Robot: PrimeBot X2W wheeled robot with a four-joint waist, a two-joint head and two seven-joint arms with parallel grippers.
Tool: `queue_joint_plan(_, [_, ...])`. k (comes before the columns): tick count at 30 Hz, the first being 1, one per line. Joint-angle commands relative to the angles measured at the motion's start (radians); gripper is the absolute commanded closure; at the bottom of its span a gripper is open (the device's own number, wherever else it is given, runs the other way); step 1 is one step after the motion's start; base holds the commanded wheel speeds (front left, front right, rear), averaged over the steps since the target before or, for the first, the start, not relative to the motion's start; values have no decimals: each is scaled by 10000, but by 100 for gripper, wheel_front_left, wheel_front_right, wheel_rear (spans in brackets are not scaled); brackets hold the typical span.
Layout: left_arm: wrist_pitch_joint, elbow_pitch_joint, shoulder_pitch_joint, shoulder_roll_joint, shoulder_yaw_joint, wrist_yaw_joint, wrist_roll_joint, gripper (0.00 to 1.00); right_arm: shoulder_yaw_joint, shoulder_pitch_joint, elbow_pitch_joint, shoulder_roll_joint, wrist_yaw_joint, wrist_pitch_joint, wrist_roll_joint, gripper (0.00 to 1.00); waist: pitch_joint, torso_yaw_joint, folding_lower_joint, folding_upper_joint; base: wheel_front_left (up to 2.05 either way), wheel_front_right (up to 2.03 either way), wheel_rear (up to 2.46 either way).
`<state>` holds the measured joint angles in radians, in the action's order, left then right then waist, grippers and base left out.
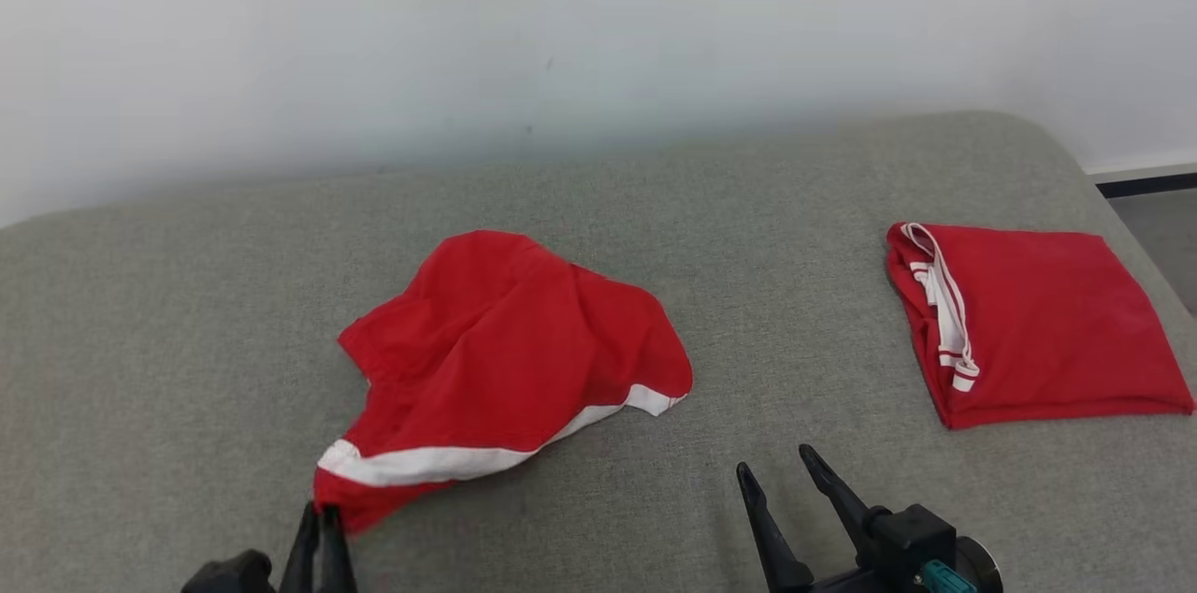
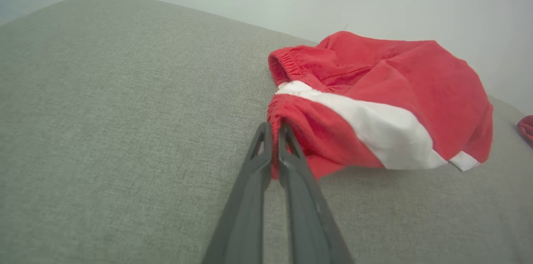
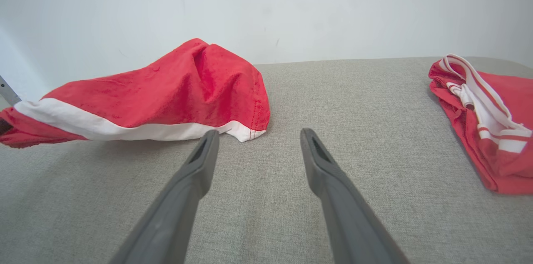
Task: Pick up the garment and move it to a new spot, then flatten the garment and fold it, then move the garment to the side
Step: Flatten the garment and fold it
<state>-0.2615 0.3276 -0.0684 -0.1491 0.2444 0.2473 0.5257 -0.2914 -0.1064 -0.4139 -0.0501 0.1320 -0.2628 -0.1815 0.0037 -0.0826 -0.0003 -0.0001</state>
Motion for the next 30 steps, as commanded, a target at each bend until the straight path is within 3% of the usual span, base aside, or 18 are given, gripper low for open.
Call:
queue_joint_plan(1, [-43, 85, 156, 61, -104, -20, -120, 0, 69, -4, 6, -3, -28, 12, 58, 0, -22, -49, 3, 1, 0, 0, 0])
queue_joint_plan(5, [-43, -123, 387, 181, -623, -208, -381, 0, 266, 102, 59, 0, -28, 11, 145, 0, -43, -42, 3, 1, 0, 0, 0])
queue_joint_plan(17, [-31, -2559, 1264, 688, -2352, -1213, -1853, 0, 801, 367, 242, -1, -28, 55, 258, 0, -326, 242, 3, 1, 0, 0, 0])
queue_joint_plan(24, [-31, -3389, 1522, 906, -2676, -2036, -2442, 0, 1096, 310, 201, -1, -28, 280, 370, 0, -380, 435, 3, 1, 0, 0, 0])
queue_joint_plan(30, [-29, -3670, 1746, 968, -2798, -2524, -2692, 0, 1159, -379, -324, -86, -28, 1204, 420, 0, -144, 775, 3, 1, 0, 0, 0])
